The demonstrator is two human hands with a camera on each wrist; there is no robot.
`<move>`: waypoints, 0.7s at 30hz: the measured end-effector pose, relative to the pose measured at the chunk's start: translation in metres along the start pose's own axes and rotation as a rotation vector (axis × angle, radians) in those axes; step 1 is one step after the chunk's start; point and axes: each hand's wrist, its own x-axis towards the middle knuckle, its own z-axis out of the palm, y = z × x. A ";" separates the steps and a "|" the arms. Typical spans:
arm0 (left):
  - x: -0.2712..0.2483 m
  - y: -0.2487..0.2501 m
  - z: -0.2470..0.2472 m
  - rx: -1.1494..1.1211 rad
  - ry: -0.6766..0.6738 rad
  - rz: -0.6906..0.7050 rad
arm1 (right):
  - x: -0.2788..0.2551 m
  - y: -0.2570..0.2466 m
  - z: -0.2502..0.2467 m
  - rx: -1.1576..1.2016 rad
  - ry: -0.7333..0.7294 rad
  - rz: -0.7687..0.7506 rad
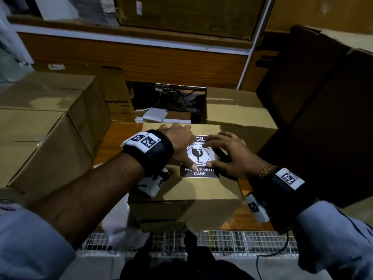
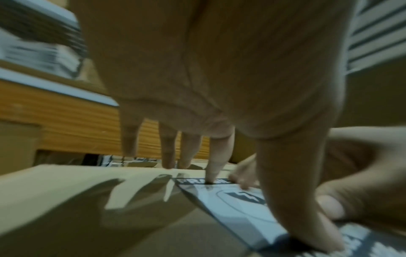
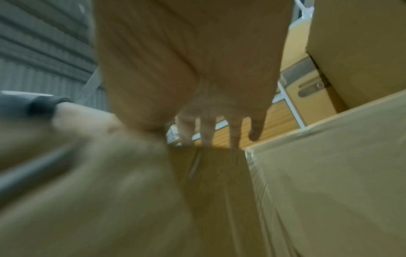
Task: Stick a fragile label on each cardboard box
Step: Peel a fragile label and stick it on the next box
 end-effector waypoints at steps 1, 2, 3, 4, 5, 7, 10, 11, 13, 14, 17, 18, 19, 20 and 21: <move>0.000 0.003 0.000 0.005 -0.021 -0.002 | 0.000 0.000 -0.003 0.008 -0.042 0.024; 0.000 0.005 0.000 0.004 -0.040 -0.002 | 0.001 0.000 -0.006 0.020 -0.088 0.037; -0.001 0.005 0.000 0.001 -0.058 -0.004 | 0.001 0.000 -0.009 0.027 -0.139 0.040; -0.003 0.005 -0.001 -0.006 -0.075 -0.010 | 0.001 0.000 -0.012 0.025 -0.200 0.046; -0.005 0.002 -0.002 -0.015 -0.090 -0.019 | 0.001 0.001 -0.015 0.017 -0.257 0.054; -0.010 -0.004 -0.003 -0.030 -0.129 -0.035 | -0.001 0.000 -0.021 0.017 -0.326 0.066; -0.017 -0.011 -0.005 -0.095 -0.139 -0.019 | -0.004 -0.005 -0.021 0.136 -0.209 0.082; -0.018 -0.013 -0.005 -0.125 -0.121 -0.008 | -0.003 -0.006 -0.018 0.199 -0.100 0.071; -0.018 -0.015 -0.003 -0.174 -0.078 0.003 | -0.001 -0.007 -0.010 0.229 0.091 0.002; -0.016 -0.016 -0.003 -0.186 -0.052 0.004 | -0.001 -0.007 -0.006 0.172 0.120 -0.037; -0.012 -0.013 -0.001 -0.126 -0.053 -0.001 | -0.001 -0.006 -0.003 -0.016 0.002 -0.054; -0.011 -0.011 -0.001 -0.099 -0.075 -0.002 | -0.001 -0.006 -0.006 -0.031 -0.062 -0.034; -0.010 -0.010 -0.002 -0.084 -0.095 -0.005 | -0.002 -0.007 -0.010 -0.027 -0.122 -0.017; -0.011 -0.009 -0.003 -0.071 -0.113 -0.008 | -0.004 -0.009 -0.014 -0.020 -0.175 0.001; -0.012 -0.008 -0.005 -0.058 -0.131 -0.013 | -0.004 -0.009 -0.016 -0.016 -0.221 0.023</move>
